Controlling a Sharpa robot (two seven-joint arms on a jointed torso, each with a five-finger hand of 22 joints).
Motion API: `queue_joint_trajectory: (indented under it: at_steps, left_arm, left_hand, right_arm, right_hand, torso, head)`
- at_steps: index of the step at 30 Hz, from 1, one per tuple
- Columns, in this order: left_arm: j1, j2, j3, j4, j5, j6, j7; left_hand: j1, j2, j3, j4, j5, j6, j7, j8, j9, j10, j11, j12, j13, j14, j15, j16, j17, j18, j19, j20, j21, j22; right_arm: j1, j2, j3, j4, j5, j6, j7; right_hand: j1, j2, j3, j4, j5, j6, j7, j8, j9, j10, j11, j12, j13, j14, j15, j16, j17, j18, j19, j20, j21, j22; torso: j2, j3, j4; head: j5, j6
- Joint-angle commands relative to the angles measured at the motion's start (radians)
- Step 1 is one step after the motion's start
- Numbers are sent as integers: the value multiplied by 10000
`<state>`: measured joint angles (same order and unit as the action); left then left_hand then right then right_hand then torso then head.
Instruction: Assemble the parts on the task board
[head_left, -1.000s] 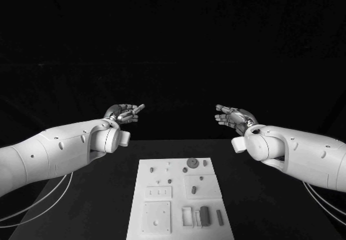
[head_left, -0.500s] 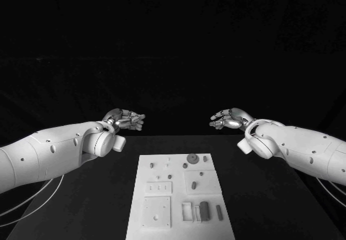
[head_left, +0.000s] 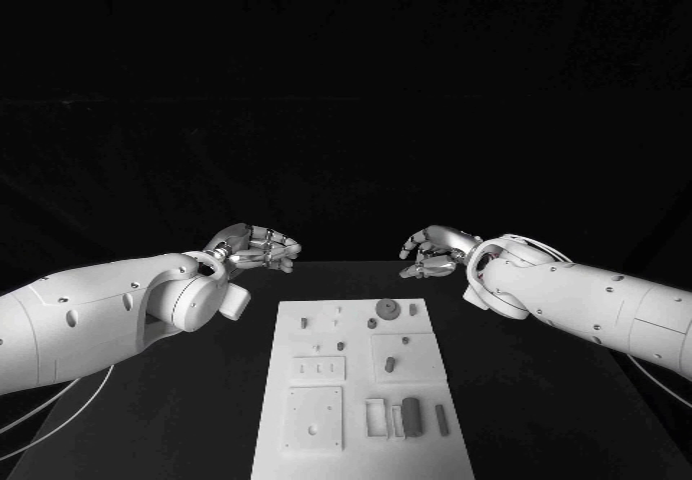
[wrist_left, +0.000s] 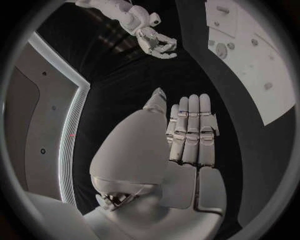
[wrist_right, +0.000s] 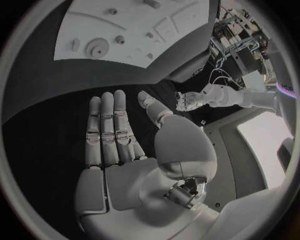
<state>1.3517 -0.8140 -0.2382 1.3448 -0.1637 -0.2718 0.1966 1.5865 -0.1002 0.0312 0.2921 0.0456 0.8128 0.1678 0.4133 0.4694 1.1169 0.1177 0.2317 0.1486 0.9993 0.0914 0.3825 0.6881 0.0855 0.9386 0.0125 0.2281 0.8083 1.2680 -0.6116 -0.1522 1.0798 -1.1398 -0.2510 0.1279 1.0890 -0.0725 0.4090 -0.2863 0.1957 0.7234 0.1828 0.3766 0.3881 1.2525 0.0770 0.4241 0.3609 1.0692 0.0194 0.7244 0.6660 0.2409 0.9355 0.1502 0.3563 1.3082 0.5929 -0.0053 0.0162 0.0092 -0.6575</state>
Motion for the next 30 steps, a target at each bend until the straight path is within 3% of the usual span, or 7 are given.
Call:
queue_joint_trajectory:
  at_steps: [1,2,5,11,15,30]
  left_arm:
    - [59,-129,11,367,-163,268,172]
    - [79,-174,12,483,-163,266,172]
    - [135,-351,14,906,-163,238,160]
    - [272,-497,18,1489,-167,279,96]
    - [365,-532,21,1660,-180,254,89]
    - [390,-454,21,1535,-195,216,-18]
  left_hand:
    - [-36,-112,-66,-2,35,-21,75,-86,-35,1,54,-95,-27,-22,49,-72,25,-90,48,-30,-28,-26]
    - [-68,-115,-80,0,34,-42,90,-120,-51,-28,72,-132,-37,-31,55,-86,35,-102,46,-35,-40,-32]
    - [-176,-122,-111,3,35,-82,125,-212,-93,-83,114,-234,-58,-66,73,-139,69,-140,31,-51,-85,-54]
    - [-261,-120,-119,7,35,-87,140,-269,-117,-94,133,-301,-67,-66,76,-169,103,-165,40,-69,-109,-64]
    - [-299,-114,-115,6,35,-85,143,-291,-126,-85,135,-323,-68,-48,69,-173,124,-171,58,-81,-113,-65]
    - [-453,-102,-60,7,35,-196,205,-451,-184,-47,139,-427,-65,-15,51,-226,211,-205,102,-122,-149,-74]
  right_arm:
    - [-38,110,3,150,-1996,415,-663]
    - [-55,122,3,207,-2277,511,-731]
    - [-129,211,4,367,-2899,535,-943]
    - [-276,366,7,583,-3663,465,-1174]
    - [-294,435,9,756,-4340,784,-1370]
    - [-427,621,12,650,-4808,661,-1609]
  right_hand:
    - [125,-114,-496,23,111,567,-287,-135,68,229,-427,3565,2960,727,-871,3305,2304,209,1605,-785,2014,249]
    - [139,-21,-456,9,140,652,-337,-162,79,5,-451,4203,3477,680,-870,3751,2582,209,1664,-875,2369,317]
    - [-6,-80,-279,26,75,732,-290,-374,83,-838,-394,5678,4697,367,-849,4706,3098,209,1430,-1011,3406,298]
    - [-100,-91,-24,6,106,909,-311,-513,173,-890,-403,6653,5222,472,-877,5632,3345,209,1380,-1204,4616,275]
    - [-127,-101,65,-4,60,991,-320,-582,204,-867,-410,7020,5373,525,-886,6039,3431,209,1394,-1317,5109,262]
    - [-215,-89,192,6,122,1063,-301,-720,196,-818,-389,7509,5587,572,-868,6576,3537,209,1408,-1449,5664,238]
  torso:
    - [251,35,144]
    - [307,30,182]
    - [470,12,300]
    - [776,3,472]
    - [977,-9,561]
    - [1374,-39,677]
  head:
    - [-54,24]
    - [-79,33]
    - [-147,51]
    - [-224,147]
    - [-256,88]
    - [-360,96]
